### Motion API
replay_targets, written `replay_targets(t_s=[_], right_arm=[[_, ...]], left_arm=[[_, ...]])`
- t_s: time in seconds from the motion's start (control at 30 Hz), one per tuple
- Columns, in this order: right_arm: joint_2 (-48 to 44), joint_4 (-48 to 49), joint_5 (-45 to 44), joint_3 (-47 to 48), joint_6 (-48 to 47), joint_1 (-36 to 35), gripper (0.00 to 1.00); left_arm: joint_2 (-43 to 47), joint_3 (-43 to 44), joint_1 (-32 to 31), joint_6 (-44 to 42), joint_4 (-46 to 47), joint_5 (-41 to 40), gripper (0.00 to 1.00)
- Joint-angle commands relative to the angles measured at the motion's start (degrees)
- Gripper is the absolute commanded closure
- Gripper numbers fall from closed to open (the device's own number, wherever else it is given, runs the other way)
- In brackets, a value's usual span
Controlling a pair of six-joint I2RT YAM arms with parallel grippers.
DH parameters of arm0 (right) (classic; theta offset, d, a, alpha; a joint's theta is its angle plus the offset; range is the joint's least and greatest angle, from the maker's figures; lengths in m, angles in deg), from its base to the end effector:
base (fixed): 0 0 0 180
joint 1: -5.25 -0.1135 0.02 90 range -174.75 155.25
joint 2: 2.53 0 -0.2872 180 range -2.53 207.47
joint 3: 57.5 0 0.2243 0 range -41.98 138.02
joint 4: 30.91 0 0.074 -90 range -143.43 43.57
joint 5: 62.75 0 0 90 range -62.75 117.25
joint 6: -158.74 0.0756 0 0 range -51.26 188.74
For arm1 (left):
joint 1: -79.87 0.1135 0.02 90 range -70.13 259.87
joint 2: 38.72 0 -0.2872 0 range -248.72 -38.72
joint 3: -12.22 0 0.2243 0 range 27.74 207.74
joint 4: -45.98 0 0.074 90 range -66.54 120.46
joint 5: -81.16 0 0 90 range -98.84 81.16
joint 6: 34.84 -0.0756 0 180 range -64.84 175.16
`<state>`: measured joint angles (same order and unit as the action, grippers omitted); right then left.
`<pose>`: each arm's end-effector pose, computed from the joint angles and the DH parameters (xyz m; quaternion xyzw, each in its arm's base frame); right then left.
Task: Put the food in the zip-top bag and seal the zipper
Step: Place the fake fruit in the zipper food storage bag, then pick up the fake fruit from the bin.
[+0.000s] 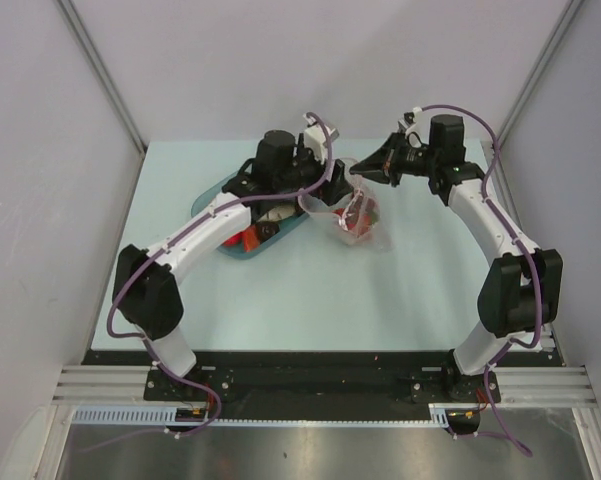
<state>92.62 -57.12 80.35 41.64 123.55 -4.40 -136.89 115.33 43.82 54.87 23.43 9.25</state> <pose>0.3645 0.1233 0.3700 0.0550 0.7813 0.5799 0.2241 0.3284 -0.2681 0.3730 0.3367 0.7283 -0.2998 0.5161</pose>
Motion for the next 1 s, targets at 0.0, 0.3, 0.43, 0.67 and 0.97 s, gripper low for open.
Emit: replay_targets(t_s=[0.0,0.3,0.43,0.67,0.97], right_arm=[[0.1,0.4,1.0,3.9,-1.5,1.5,1.0],[-1.7,-1.9,-1.1,1.9,-5.0,8.5,1.0],[-2.7,-5.0,-3.6,0.0,-9.0,9.3,1.0],[-3.1,-5.8,-4.8,-0.5,-10.6,11.3,1.0],[-3.9,-7.7,-6.8,-0.2,-13.1,11.4,1.0]], left_arm=[[4.7,2.9,5.1,10.6,2.2,11.4,0.07],[7.3,3.8,12.2,12.1,-4.0,2.6,0.07],[-2.4,16.5,15.9,8.4,-12.3,-3.9,0.07],[-21.3,38.7,17.7,-1.7,-13.3,-12.6,0.12],[-35.5,43.2,17.6,-12.7,-3.8,-18.0,0.17]])
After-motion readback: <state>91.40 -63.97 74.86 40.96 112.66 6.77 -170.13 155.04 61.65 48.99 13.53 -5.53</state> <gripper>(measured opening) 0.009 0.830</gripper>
